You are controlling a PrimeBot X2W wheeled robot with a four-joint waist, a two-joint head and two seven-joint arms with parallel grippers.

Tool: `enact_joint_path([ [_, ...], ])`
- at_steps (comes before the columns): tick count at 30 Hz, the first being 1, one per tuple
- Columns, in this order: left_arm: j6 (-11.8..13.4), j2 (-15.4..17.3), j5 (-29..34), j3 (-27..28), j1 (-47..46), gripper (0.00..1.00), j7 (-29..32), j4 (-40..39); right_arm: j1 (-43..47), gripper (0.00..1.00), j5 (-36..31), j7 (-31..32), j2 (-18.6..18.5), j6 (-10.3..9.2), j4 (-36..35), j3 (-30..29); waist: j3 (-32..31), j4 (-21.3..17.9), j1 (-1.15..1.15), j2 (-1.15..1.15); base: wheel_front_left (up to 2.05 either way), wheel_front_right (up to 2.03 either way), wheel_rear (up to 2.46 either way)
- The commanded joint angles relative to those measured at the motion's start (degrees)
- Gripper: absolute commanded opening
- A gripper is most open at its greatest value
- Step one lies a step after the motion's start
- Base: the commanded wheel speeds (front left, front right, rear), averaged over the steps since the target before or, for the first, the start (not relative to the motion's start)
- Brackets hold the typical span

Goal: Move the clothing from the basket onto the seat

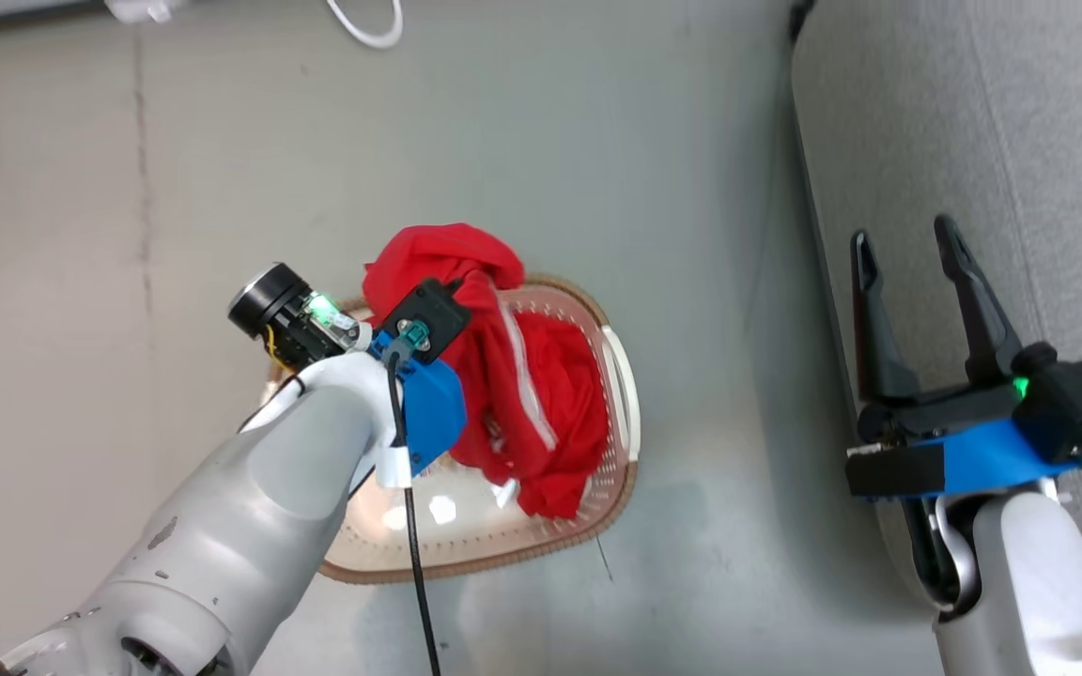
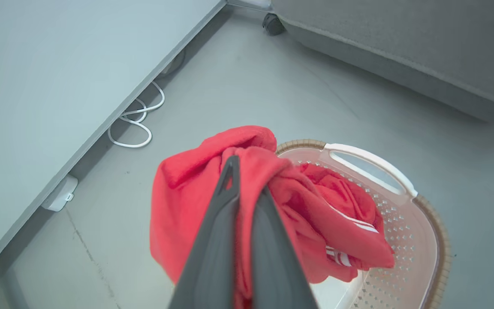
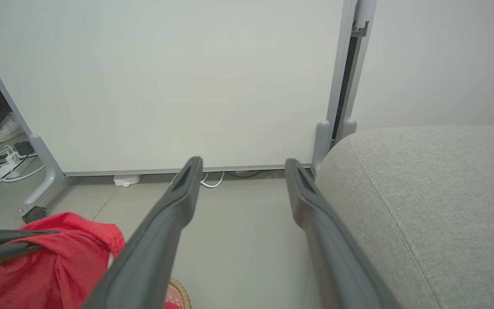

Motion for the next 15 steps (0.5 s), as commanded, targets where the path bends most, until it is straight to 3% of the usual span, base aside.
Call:
enact_joint_path([
  [1, 0.3, -0.3, -0.7, 1.0, 0.6, 0.00, -0.4, -1.1, 0.9, 1.00, -0.2, -0.2, -0.2, 0.01, 0.3, -0.2, -3.4, 1.4, 0.01, 0.00, 0.00, 0.00, 0.00],
  [15, 1.8, 0.9, -0.8, 11.1, 5.3, 0.00, -0.5, -19.4, 7.2, 1.00, -0.1, -0.2, -0.2, 0.01, 1.5, -0.4, -13.6, 1.7, 0.01, 0.00, 0.00, 0.00, 0.00],
])
